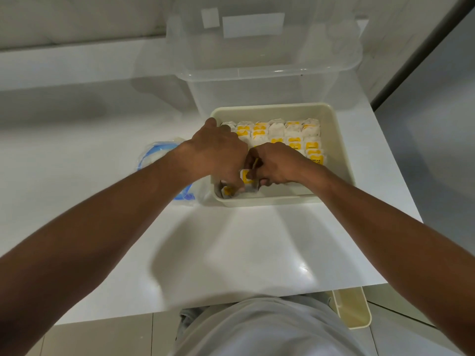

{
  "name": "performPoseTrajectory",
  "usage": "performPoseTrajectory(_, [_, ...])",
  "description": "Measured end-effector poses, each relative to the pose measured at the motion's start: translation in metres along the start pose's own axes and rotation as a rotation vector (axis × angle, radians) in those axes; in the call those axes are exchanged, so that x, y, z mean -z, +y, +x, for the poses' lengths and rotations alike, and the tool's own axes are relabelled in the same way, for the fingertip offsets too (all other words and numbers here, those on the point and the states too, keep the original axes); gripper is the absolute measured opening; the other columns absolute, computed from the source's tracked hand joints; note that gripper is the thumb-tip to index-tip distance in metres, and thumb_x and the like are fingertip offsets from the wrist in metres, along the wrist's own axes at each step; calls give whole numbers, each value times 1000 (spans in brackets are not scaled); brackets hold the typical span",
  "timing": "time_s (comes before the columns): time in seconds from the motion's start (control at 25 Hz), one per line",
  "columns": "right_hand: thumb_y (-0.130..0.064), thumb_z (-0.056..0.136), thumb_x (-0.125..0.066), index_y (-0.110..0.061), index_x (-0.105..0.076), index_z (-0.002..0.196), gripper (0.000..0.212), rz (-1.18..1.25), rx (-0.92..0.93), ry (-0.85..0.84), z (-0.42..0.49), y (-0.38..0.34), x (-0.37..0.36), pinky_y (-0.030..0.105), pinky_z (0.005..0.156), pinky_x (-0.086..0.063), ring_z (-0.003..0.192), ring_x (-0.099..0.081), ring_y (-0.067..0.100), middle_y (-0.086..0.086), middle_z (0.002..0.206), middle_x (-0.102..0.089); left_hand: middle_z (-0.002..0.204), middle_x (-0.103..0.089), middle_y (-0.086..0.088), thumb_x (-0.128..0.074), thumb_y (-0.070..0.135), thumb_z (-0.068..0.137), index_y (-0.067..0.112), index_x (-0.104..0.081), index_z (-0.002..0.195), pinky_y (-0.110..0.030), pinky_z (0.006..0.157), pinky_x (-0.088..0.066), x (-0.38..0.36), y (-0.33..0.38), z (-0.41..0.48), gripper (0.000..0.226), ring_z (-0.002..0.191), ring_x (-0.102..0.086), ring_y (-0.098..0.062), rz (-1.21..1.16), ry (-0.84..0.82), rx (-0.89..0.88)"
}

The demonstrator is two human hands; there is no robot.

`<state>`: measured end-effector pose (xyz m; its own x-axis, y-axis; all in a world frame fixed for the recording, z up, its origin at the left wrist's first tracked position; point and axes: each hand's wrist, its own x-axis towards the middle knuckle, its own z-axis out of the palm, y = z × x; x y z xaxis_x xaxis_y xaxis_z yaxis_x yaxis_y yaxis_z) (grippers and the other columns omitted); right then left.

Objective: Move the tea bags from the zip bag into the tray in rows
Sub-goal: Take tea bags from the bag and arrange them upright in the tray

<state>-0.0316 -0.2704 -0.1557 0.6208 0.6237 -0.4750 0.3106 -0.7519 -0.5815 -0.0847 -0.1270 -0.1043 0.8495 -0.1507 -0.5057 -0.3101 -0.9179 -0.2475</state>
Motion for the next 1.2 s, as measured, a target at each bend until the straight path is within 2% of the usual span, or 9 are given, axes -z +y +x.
performPoseTrajectory(0.12, [-13,80,-74,-26,-65,82,15,46,9,-112,-3,0,1,23,48,-45,52,-64,10,-2,64,-69,70,-41,8,-65,62,81,27,-42,65,-39,81,-25,-5,7,0,45,97,-48,-20,84,-7,-16])
performPoseTrajectory(0.24, [-14,84,-75,-21,-66,88,12,133,-22,-222,-2,0,6,21,46,-44,54,-63,11,0,63,-65,89,-57,7,-65,39,89,27,-50,81,-42,92,-33,-6,6,7,21,112,-51,-24,98,52,2])
performPoseTrajectory(0.36, [-22,81,-77,-21,-67,93,15,34,-38,-68,4,1,5,21,47,-46,51,-63,11,2,67,-70,96,-58,0,-66,37,90,26,-55,87,-42,97,-35,-6,-1,15,16,110,-53,-25,133,101,28])
performPoseTrajectory(0.48, [-38,79,-77,-23,-67,96,25,-140,-17,45,8,2,1,28,61,-53,69,-69,17,1,82,-73,85,-48,1,-65,37,90,24,-63,96,-42,97,-37,-11,-3,21,14,105,-55,-24,166,130,41])
performPoseTrajectory(0.56, [-50,79,-73,-26,-67,100,33,-306,-4,99,9,4,-1,31,69,-50,86,-65,21,-1,93,-70,86,-48,2,-65,40,89,25,-64,97,-42,97,-37,-13,-3,22,16,106,-54,-24,167,137,37])
performPoseTrajectory(0.64, [-59,78,-69,-27,-67,101,39,-366,14,151,8,4,-2,31,68,-47,91,-62,22,-2,95,-68,89,-53,4,-66,49,87,26,-65,99,-43,96,-35,-11,-5,20,25,109,-51,-23,163,135,38])
performPoseTrajectory(0.76, [-68,72,-68,-30,-61,93,44,-386,34,207,-1,6,1,31,67,-44,86,-60,21,-5,88,-64,102,-61,5,-61,74,76,27,-65,101,-42,95,-32,-11,-4,13,53,113,-46,-24,205,123,77])
performPoseTrajectory(0.92, [-74,63,-71,-31,-49,87,55,-486,-2,199,-13,7,6,30,65,-31,77,-48,19,-9,76,-50,113,-55,2,-51,95,58,28,-65,106,-43,95,-30,-17,7,11,84,115,-41,-24,303,87,201])
performPoseTrajectory(1.2, [-72,64,-72,-28,-53,98,59,-570,5,204,-9,1,-3,30,67,-36,89,-60,25,1,91,-60,113,-57,3,-70,76,67,31,-66,112,-43,99,-30,-20,15,22,64,118,-42,-25,359,90,249])
